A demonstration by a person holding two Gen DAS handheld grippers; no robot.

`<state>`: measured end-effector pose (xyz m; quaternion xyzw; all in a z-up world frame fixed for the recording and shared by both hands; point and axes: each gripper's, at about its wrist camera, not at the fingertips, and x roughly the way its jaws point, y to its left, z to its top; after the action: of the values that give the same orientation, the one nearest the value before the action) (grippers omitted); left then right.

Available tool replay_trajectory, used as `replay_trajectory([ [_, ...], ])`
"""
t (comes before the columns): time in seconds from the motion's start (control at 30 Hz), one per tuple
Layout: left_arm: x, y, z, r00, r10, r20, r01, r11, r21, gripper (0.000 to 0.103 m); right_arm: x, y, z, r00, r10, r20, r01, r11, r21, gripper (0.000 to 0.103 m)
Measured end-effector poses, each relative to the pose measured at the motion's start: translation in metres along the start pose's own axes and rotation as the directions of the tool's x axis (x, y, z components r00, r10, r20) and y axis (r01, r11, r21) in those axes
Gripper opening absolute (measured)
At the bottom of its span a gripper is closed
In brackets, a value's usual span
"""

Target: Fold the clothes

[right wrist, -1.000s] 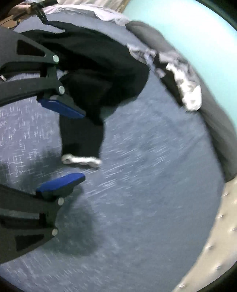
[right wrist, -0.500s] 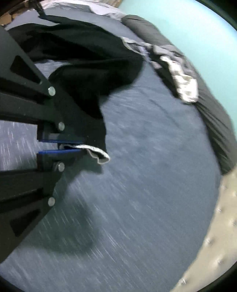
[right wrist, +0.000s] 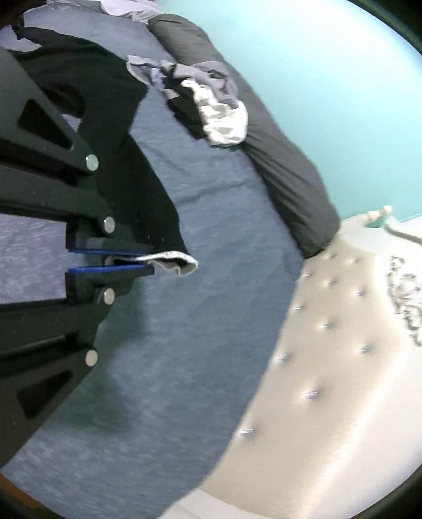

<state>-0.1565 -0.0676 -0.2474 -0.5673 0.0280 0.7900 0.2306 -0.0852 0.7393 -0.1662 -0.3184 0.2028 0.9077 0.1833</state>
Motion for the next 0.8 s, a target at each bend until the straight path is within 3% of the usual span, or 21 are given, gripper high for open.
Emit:
replay_trajectory([
  [0.1,0.002,0.001,0.001,1.0,0.009,-0.009,-0.009,1.0,0.0,0.037,0.017,-0.004,0.007,0.999,-0.025,-0.021,0.025,1.0,-0.001,0.004],
  [0.23,0.006,0.002,0.001,1.0,0.016,-0.021,-0.016,1.0,-0.004,0.037,0.046,-0.02,-0.009,0.994,-0.056,-0.093,0.06,0.998,0.035,0.004],
  [0.37,0.013,0.003,0.001,0.999,0.015,-0.033,-0.016,1.0,-0.005,0.037,0.072,-0.04,-0.038,0.979,-0.092,-0.182,0.104,0.993,0.06,0.004],
  [0.5,0.022,0.003,0.002,0.999,0.013,-0.046,-0.013,1.0,-0.006,0.037,0.093,-0.061,-0.072,0.949,-0.095,-0.3,0.123,0.989,0.078,0.005],
  [0.63,0.027,-0.004,0.003,0.999,0.008,-0.054,-0.007,1.0,0.006,0.037,0.095,-0.071,-0.086,0.949,-0.065,-0.308,0.101,0.99,0.102,0.007],
  [0.73,0.028,-0.007,0.003,0.999,0.003,-0.054,-0.002,1.0,0.012,0.037,0.087,-0.07,-0.082,0.956,-0.102,-0.274,0.128,0.989,0.078,0.027],
  [0.8,0.028,-0.008,0.004,0.999,-0.001,-0.053,0.001,1.0,0.01,0.037,0.078,-0.066,-0.078,0.962,-0.127,-0.241,0.145,0.988,0.06,0.027],
])
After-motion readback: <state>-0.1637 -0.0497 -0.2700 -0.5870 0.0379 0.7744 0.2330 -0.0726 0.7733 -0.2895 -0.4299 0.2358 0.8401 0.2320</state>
